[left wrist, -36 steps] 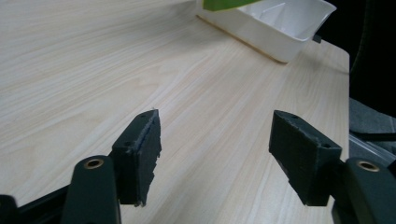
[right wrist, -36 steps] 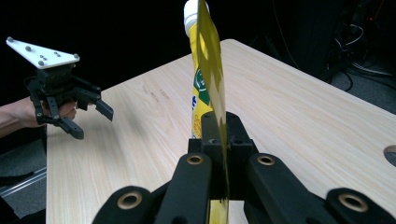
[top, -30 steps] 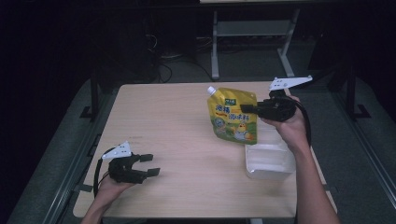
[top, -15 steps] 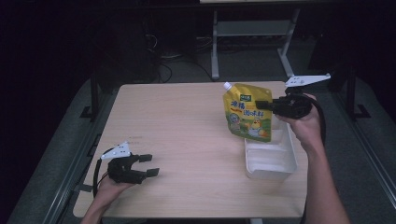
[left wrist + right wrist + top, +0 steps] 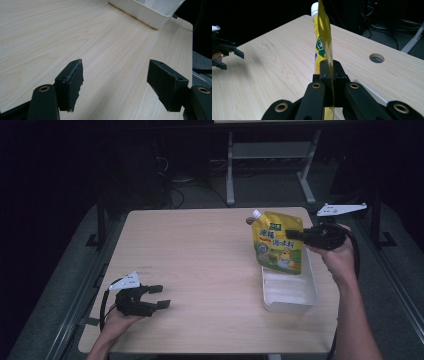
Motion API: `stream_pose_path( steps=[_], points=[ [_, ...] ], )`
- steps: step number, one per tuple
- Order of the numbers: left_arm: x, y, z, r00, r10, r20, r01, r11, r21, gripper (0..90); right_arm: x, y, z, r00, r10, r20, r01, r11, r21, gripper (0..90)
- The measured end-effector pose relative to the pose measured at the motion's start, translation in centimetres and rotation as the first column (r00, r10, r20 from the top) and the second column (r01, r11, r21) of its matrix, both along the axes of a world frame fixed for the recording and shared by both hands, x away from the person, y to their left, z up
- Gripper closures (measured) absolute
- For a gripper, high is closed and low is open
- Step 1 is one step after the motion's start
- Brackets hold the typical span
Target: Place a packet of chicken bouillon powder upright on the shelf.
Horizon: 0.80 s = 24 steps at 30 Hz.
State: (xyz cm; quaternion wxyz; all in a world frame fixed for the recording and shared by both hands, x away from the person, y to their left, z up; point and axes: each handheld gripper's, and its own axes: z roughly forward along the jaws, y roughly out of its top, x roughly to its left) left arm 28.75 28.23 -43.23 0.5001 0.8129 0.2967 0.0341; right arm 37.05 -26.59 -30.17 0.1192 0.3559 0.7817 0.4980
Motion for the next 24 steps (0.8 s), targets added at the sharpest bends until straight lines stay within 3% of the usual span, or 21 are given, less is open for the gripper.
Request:
stream_pose_path(
  steps=[7,14,24],
  points=[
    [0.0,0.1,0.0,1.0,0.002,0.003,-0.002,1.0,0.0,28.4,-0.3,-1.0,-0.1,0.9999,-0.014,0.009,0.014,1.0,0.005,89.3],
    [0.0,-0.1,-0.1,1.0,-0.004,-0.002,0.004,1.0,0.005,28.5,-0.4,-1.5,-0.2,0.9998,-0.017,0.009,0.017,1.0,-0.022,89.2],
    [0.1,-0.1,-0.1,1.0,-0.003,-0.004,0.003,1.0,0.005,28.5,0.0,-1.7,-1.4,0.9991,-0.041,0.004,0.041,0.999,-0.024,89.2]
  ],
)
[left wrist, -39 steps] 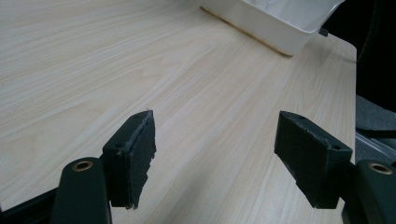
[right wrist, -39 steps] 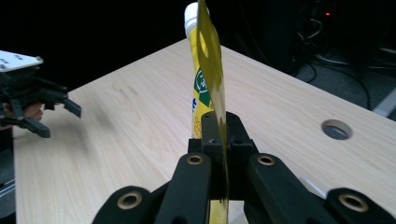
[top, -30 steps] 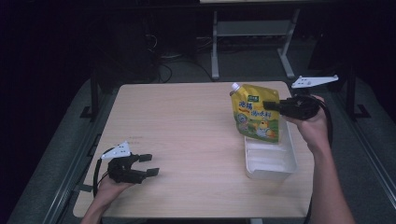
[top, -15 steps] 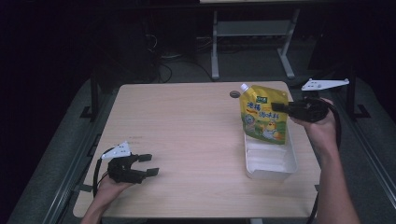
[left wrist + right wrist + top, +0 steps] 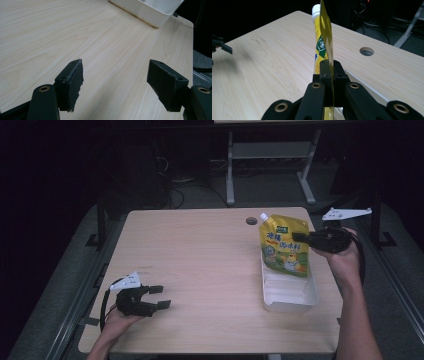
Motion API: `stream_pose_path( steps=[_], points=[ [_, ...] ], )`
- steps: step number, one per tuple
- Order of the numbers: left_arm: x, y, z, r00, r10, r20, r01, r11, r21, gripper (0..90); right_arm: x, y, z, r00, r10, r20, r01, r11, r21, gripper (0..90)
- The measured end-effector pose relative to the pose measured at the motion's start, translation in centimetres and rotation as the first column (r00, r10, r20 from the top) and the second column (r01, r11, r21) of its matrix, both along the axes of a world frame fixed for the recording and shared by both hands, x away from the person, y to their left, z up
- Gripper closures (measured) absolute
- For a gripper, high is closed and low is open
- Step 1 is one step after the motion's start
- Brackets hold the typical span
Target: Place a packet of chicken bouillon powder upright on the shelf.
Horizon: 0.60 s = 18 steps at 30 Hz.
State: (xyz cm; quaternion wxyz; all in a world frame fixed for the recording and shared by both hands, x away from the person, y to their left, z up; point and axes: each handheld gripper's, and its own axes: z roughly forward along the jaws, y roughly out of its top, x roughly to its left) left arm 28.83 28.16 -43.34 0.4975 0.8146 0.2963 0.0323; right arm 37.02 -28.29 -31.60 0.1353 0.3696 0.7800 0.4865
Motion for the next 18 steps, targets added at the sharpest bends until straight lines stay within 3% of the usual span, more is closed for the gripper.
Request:
stream_pose_path(
  steps=[18],
  points=[
    [-0.1,-0.1,0.0,1.0,-0.007,-0.004,0.007,1.0,-0.003,28.5,-0.7,-1.5,-3.5,0.9987,-0.029,-0.041,0.032,0.996,0.078,87.4]
  ],
)
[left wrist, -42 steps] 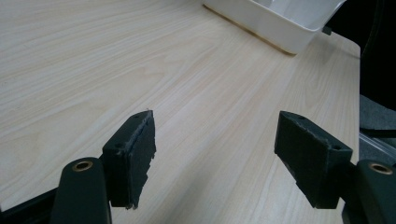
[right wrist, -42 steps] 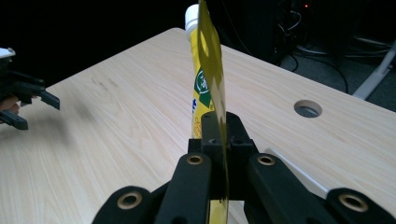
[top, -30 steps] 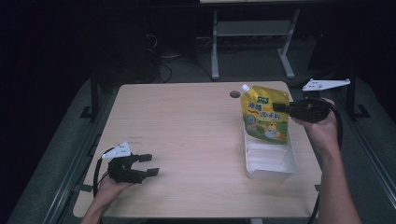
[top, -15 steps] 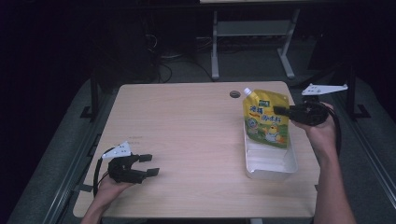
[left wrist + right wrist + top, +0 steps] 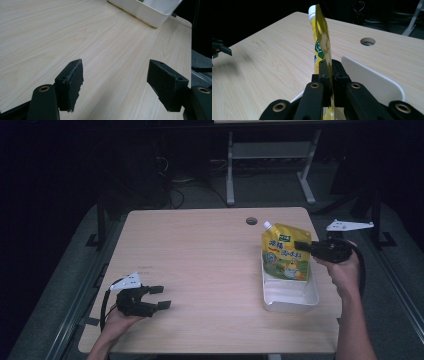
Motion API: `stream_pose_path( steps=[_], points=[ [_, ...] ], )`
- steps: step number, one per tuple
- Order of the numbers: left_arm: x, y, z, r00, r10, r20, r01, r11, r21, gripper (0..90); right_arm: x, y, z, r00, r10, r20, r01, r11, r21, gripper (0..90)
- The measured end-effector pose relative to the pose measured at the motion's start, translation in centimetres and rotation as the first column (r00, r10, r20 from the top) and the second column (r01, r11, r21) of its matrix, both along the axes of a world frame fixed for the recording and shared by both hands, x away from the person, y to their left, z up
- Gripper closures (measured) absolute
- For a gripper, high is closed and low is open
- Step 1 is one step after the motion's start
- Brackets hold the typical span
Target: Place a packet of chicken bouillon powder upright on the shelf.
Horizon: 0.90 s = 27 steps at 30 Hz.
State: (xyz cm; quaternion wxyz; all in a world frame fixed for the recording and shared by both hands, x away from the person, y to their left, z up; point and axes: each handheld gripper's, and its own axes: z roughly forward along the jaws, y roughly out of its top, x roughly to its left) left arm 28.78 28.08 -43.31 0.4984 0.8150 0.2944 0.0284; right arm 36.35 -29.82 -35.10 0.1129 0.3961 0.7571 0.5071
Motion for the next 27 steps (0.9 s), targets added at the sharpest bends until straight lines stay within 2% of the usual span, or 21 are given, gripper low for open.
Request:
stream_pose_path(
  steps=[11,18,20,27],
  points=[
    [0.0,0.0,0.0,1.0,0.004,-0.002,-0.004,1.0,0.005,27.7,-0.4,-0.6,-0.4,0.9995,-0.014,-0.028,0.014,1.0,0.017,85.9],
    [0.1,0.0,-0.1,1.0,-0.001,-0.006,0.001,1.0,0.008,27.6,-0.9,-1.9,-1.6,0.998,-0.033,-0.054,0.036,0.998,0.053,87.1],
    [0.1,0.0,-0.1,1.0,-0.003,-0.009,0.003,0.9999,0.011,27.6,-1.0,-2.0,-1.8,0.9974,-0.037,-0.062,0.04,0.998,0.049,87.3],
    [0.1,0.0,-0.1,1.0,-0.003,-0.006,0.003,1.0,0.009,27.6,-1.1,-2.0,-1.9,0.9974,-0.048,-0.055,0.051,0.997,0.051,85.8]
  ],
)
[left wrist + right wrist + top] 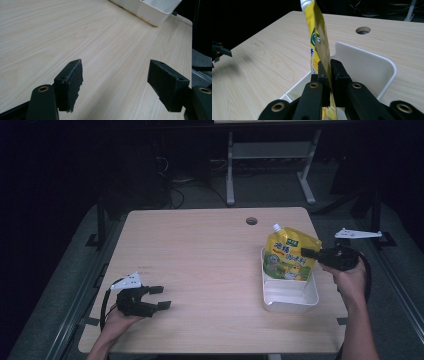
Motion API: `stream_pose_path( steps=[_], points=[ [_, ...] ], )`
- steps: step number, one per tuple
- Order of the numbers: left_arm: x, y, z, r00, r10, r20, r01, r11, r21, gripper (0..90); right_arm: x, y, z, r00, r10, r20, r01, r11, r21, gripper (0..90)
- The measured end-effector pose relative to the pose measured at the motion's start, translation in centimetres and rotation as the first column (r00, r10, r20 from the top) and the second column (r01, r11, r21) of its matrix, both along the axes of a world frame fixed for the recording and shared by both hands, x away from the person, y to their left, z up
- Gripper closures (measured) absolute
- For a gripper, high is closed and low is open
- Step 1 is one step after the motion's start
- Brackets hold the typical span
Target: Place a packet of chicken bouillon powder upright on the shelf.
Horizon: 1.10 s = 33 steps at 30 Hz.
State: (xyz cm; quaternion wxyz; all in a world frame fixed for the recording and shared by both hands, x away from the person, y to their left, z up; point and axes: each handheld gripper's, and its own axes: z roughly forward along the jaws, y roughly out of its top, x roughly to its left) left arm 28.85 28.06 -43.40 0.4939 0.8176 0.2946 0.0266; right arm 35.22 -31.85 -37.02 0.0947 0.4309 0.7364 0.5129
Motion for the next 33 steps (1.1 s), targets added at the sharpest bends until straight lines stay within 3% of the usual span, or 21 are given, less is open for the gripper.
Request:
stream_pose_path(
  steps=[12,24,33],
  points=[
    [0.0,0.3,0.0,1.0,0.009,0.003,-0.009,1.0,-0.005,27.2,-0.5,0.1,0.6,0.9996,-0.028,-0.008,0.029,0.999,0.036,59.1],
    [0.0,0.4,0.0,0.9999,0.014,0.006,-0.014,0.9999,0.003,26.9,-2.1,-1.2,1.8,0.9979,-0.065,0.004,0.065,0.997,0.048,48.7],
    [0.0,0.4,0.0,0.9999,0.015,0.007,-0.015,0.9999,0.006,26.4,-3.8,-2.0,1.6,0.9968,-0.08,0.005,0.079,0.995,0.054,43.4]
  ],
)
